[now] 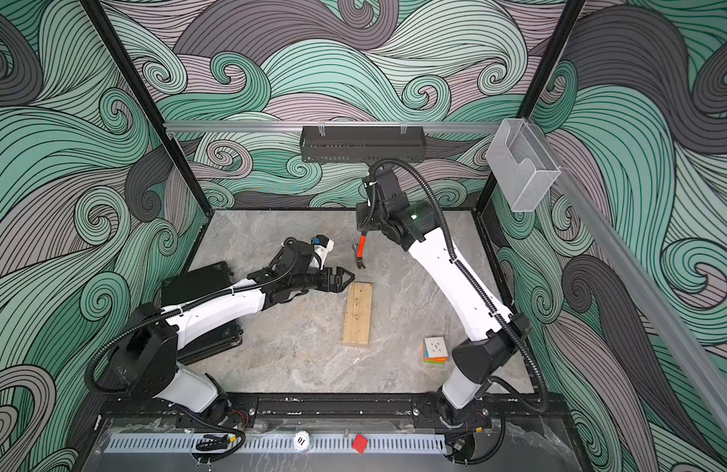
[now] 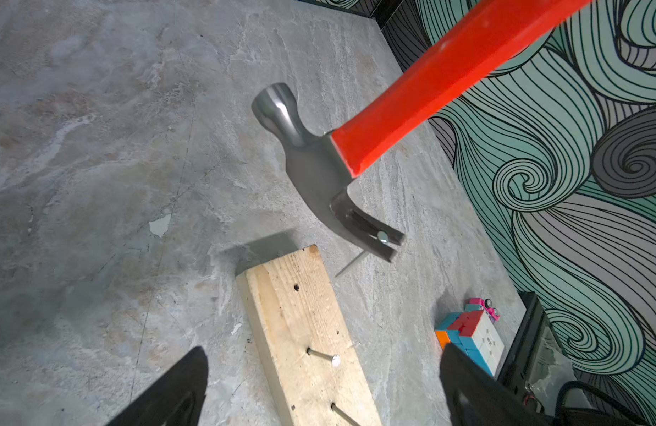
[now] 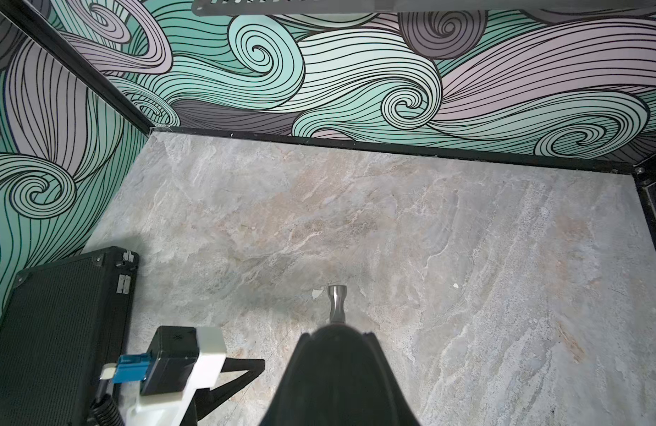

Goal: Use a claw hammer to pull out a nail
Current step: Pick up the nail with the hammer.

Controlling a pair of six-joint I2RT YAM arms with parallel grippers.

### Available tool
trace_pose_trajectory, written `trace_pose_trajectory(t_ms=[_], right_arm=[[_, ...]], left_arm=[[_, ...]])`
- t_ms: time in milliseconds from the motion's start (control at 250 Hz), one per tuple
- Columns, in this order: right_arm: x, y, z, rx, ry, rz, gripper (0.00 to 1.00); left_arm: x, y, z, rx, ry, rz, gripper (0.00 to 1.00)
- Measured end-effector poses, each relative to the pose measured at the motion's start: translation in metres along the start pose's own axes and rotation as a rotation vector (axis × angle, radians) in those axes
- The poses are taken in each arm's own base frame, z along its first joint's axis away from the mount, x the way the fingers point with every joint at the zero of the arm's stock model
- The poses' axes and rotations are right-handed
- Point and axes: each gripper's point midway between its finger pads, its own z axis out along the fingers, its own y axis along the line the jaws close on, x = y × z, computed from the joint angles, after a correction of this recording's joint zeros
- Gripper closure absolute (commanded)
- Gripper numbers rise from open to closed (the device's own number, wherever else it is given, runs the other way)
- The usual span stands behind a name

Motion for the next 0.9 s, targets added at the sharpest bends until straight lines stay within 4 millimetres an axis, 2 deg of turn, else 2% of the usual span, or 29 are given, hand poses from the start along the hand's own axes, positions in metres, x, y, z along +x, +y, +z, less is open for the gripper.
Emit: trace_pose_trajectory(t_ms=[260,559,899], right_arm=[[0.000,0.005,-0.004,-0.035,0.002,-0.005,0.95],[-0.001,0.009,-0.010,-0.071,0.000,0.000,0.94],[-0.008,0.002,-0.021,-0.096,-0.019,0.024,0.93]], left_arm=[[-0.015,-0.012,0.003,0.036,-0.017,0.052,0.05],[-0.026,-0.024,0.010,0.081,-0.010,0.113,0.12],[-0.007,-0.028,0.030,0.149,0.079,0.140,0.21]])
